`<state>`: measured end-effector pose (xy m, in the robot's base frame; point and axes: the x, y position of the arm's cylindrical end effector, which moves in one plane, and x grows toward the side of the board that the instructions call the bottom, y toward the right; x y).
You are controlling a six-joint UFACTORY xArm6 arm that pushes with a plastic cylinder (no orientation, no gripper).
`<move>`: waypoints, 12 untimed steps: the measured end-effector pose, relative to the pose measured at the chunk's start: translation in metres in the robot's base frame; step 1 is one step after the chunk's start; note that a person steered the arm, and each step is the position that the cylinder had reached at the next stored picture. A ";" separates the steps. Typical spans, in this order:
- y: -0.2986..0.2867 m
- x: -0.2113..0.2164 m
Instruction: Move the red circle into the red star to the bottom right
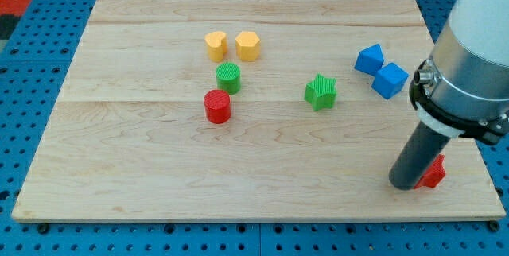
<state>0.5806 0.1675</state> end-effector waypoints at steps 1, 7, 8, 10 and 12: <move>-0.122 0.001; -0.182 -0.119; -0.234 -0.144; -0.278 -0.161; -0.189 -0.114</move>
<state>0.4663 -0.0211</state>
